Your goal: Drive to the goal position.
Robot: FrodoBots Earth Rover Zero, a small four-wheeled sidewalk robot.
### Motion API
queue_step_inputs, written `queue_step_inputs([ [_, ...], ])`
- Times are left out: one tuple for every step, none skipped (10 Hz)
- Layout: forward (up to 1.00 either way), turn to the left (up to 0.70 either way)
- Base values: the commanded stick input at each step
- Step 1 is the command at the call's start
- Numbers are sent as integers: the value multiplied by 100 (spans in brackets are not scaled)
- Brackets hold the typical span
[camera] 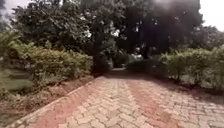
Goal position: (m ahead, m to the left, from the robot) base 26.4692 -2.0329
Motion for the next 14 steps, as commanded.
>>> queue_step_inputs([
  [70, -35],
  [70, -35],
  [70, -35],
  [70, -35],
  [70, -35],
  [70, -31],
  [70, -13],
  [70, 0],
  [70, 0],
  [70, 0],
  [70, 0],
  [70, 0],
  [70, 0],
  [70, 0],
])
